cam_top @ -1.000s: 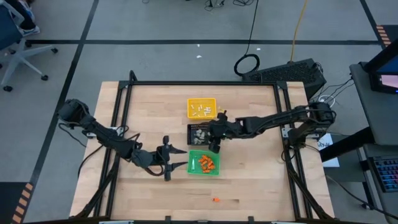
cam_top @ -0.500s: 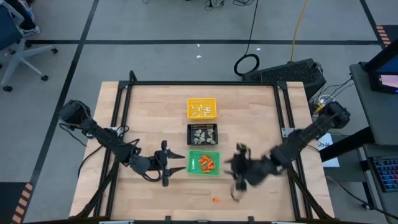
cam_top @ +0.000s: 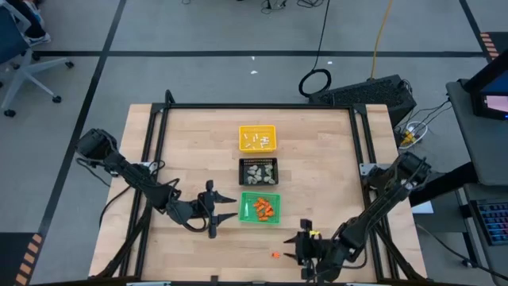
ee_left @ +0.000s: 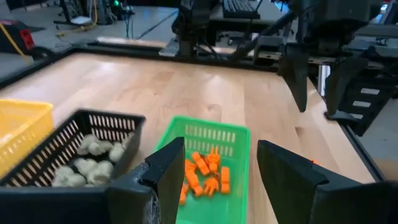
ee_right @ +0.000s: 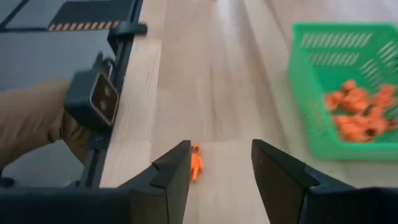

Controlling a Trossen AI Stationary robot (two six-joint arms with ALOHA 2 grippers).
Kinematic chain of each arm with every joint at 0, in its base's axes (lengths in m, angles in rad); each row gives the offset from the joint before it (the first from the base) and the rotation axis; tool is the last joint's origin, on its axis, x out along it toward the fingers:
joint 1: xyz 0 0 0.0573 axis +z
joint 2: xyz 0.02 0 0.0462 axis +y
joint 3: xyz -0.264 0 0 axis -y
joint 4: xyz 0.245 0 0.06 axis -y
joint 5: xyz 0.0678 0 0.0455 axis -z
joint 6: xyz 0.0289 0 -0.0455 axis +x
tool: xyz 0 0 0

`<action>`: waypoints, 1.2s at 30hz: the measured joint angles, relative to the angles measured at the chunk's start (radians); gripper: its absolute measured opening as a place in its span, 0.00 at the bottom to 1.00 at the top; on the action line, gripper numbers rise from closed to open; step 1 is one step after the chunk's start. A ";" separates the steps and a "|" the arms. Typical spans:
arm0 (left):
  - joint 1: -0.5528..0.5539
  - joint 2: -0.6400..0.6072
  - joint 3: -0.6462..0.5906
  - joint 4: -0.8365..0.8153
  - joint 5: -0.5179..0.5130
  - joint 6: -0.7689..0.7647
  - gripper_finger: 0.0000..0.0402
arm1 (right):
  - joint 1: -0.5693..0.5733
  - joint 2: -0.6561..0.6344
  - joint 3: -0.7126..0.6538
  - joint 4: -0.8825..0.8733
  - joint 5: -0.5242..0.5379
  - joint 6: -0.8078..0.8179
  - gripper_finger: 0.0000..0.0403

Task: Sort Halloween decoration
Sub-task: Put the orange skeleton toy into the green basket

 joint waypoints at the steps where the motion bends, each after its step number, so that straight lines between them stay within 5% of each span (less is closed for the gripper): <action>1: -0.004 0.009 0.000 0.000 0.000 -0.011 0.50 | 0.000 0.018 0.000 0.012 -0.004 0.000 0.38; 17: -0.113 0.193 0.101 0.016 0.003 -0.011 0.50 | -0.001 0.243 0.000 0.222 -0.076 0.018 0.38; 29: -0.118 0.207 0.109 0.032 0.003 -0.023 0.50 | -0.027 0.302 0.000 0.303 -0.064 0.001 0.38; 36: -0.118 0.207 0.109 0.038 0.000 -0.026 0.50 | -0.032 0.304 0.000 0.302 -0.042 0.000 0.22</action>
